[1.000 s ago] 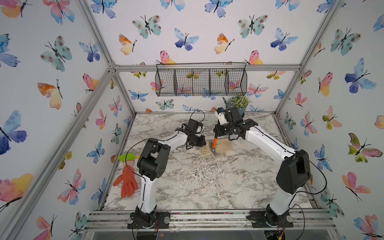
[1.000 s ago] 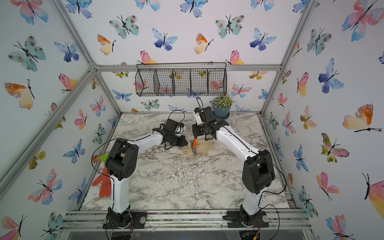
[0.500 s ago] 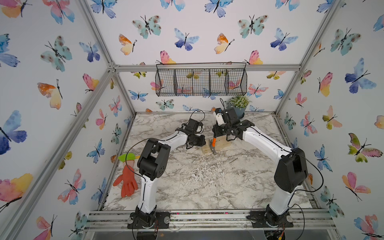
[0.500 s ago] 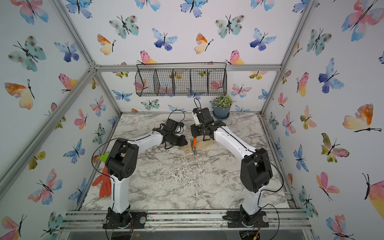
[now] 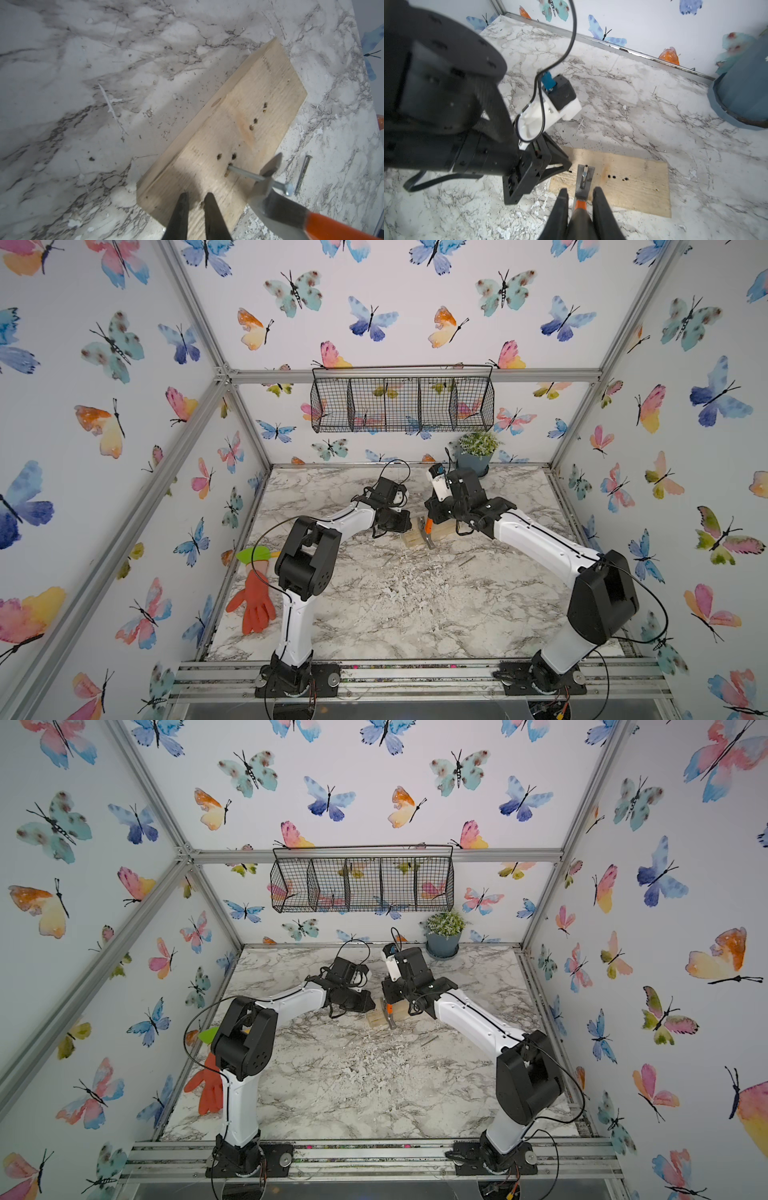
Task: Use a claw hammer to pull out a nail
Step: Remove the nail from the mounting plate.
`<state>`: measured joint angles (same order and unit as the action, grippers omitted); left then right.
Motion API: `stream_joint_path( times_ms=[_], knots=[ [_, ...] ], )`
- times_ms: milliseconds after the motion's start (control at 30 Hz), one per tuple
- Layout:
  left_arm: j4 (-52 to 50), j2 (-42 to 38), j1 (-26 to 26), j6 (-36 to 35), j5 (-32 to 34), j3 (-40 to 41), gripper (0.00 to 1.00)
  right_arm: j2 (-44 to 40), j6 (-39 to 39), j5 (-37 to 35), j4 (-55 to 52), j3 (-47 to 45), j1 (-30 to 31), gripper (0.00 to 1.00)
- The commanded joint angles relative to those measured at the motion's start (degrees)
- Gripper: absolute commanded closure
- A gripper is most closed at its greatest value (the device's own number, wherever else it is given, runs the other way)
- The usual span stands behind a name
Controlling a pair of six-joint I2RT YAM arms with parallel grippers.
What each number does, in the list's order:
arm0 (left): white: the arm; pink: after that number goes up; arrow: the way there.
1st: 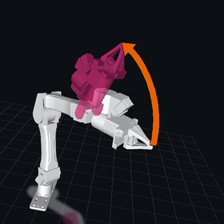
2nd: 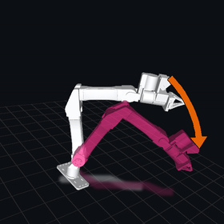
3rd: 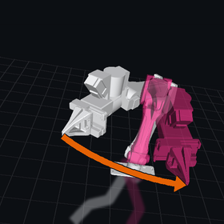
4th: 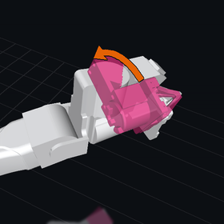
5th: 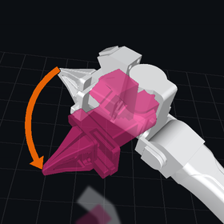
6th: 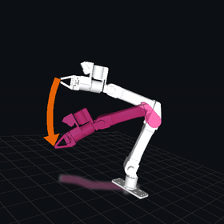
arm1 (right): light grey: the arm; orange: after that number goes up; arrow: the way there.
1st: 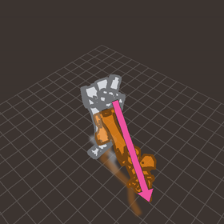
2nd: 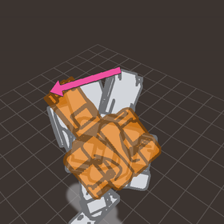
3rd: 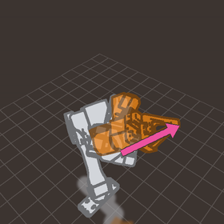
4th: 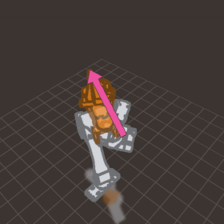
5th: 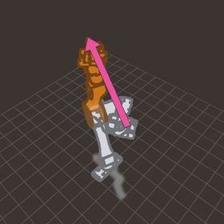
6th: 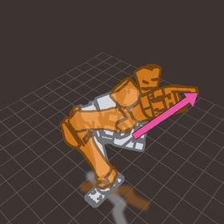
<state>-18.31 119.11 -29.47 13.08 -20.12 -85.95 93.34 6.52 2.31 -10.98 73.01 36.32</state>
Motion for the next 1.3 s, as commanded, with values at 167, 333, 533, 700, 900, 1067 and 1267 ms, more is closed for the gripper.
stream_joint_path(
  times_ms=[167, 333, 533, 700, 900, 1067, 1267],
  knots=[
    [-8.9, 4.9, -1.2, -1.0, 2.4, 1.6, 0.83, -9.2, -0.6, 4.1, 31.1, -16.0, 2.0, 0.97],
    [-9.5, 5.3, -1.3, -1.1, 2.9, 1.2, 0.83, -10.0, -2.4, 3.4, 33.1, -19.6, 2.0, 0.97],
    [-10.9, 6.1, -1.5, -1.6, 4.0, 0.3, 0.84, -4.6, -0.2, 2.8, 15.1, -3.8, 2.3, 0.97],
    [-11.3, 6.7, -1.7, -1.7, 4.3, -0.2, 0.84, -4.5, -1.3, 2.2, 14.0, 0.5, 2.4, 0.97],
    [-11.7, 6.7, -1.8, -1.8, 5.0, 0.0, 0.84, -6.8, -3.7, 3.6, 21.9, -8.8, 2.4, 0.97],
    [-13.1, 7.3, -1.9, -2.4, 6.2, -1.0, 0.84, -9.9, -5.4, 4.2, 32.8, -19.5, 2.4, 0.97],
    [-14.6, 8.5, -1.9, -2.6, 6.5, -2.6, 0.86, -10.8, -5.7, 3.2, 38.6, -25.8, 2.4, 0.97]
  ],
)
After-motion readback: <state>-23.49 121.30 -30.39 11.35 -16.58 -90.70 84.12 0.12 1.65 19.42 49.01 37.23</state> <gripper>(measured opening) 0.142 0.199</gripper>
